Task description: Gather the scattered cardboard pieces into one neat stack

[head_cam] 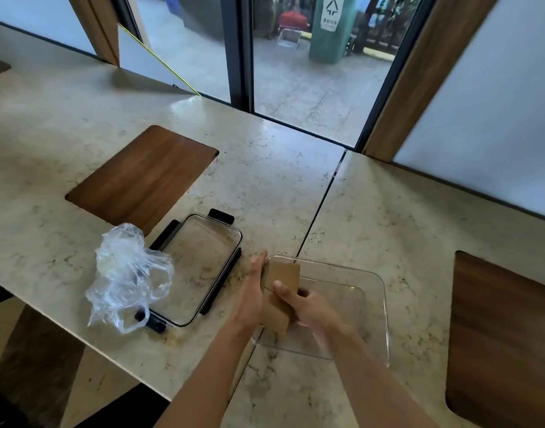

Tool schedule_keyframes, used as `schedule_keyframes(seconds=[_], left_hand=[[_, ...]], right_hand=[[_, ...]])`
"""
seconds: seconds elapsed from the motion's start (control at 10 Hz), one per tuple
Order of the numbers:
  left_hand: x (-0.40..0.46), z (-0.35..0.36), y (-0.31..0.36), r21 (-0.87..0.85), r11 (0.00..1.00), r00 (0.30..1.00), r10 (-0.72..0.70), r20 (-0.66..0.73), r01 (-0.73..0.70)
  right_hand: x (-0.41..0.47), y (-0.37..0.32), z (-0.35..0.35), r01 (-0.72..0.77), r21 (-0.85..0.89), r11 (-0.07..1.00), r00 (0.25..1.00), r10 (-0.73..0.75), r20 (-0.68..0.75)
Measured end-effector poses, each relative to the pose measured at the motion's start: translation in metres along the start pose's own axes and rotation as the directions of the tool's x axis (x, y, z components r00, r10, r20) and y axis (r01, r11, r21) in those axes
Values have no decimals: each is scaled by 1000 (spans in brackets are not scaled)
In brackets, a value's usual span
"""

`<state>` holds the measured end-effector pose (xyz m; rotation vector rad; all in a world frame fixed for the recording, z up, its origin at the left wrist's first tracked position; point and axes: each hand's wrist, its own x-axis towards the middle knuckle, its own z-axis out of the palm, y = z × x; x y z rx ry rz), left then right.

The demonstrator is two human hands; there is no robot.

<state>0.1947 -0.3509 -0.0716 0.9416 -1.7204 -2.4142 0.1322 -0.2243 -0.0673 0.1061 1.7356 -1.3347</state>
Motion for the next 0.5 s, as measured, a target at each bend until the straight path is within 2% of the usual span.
schedule_keyframes(seconds=[0.1,0.2,0.3,0.4,0.5], left_hand=[[-1,-1,6,45,999,1000,19,-24,-18],[-9,0,20,189,981,997,49,-58,-38],[-10,2,36,452,882,977,193,-88,-134],[-14,17,52,648,727,945,325,-35,-226],[-10,45,76,736,613,906,423,-1,-285]], right_hand=[[-2,-1,-3,-8,-49,999,1000,8,-14],[-6,-4,-7,-9,-91,996,998,4,-60],[-14,-9,-15,37,-123,992,997,-44,-59],[-31,-22,-36,113,-311,944,980,-157,-122],[-49,-53,-64,211,-474,855,938,-313,-148]])
